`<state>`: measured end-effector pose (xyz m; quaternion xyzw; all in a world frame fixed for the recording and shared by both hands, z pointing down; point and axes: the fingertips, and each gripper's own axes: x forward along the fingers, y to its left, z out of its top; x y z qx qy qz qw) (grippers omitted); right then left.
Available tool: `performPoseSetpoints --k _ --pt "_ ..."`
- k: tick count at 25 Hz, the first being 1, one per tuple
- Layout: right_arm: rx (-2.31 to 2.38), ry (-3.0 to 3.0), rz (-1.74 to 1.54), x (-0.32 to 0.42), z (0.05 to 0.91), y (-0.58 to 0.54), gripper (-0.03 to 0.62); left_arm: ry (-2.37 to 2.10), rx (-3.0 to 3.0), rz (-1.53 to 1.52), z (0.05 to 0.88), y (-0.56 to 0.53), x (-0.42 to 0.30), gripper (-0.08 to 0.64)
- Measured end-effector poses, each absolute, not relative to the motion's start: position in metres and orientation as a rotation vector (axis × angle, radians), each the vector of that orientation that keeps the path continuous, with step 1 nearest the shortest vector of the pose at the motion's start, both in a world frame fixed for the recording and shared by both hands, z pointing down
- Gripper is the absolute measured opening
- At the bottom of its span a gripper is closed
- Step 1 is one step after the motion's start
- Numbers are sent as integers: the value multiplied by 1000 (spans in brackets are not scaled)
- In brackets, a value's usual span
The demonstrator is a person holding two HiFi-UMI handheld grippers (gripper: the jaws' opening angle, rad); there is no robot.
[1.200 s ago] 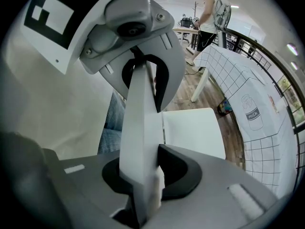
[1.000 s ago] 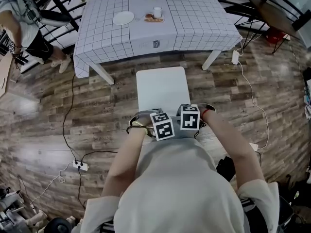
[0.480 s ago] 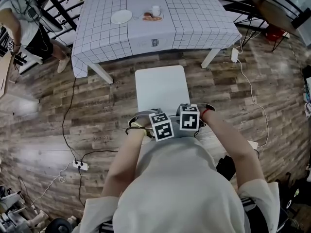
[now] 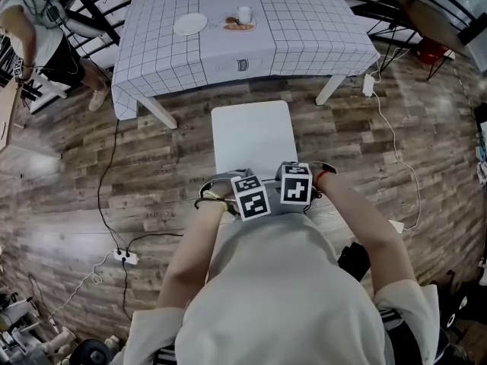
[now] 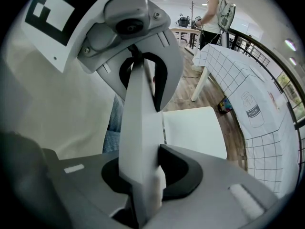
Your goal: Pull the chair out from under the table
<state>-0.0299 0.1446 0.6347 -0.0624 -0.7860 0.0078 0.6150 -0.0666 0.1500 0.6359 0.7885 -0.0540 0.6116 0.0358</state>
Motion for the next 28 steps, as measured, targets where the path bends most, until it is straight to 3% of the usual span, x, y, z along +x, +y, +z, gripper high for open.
performPoseSetpoints --k 25,28 --pt "-166 -1776 -72 -16 564 147 75 -90 2359 1901 563 157 -93 91" --pt "-175 -1773 -78 -16 556 147 66 -97 2369 1890 553 157 -95 65"
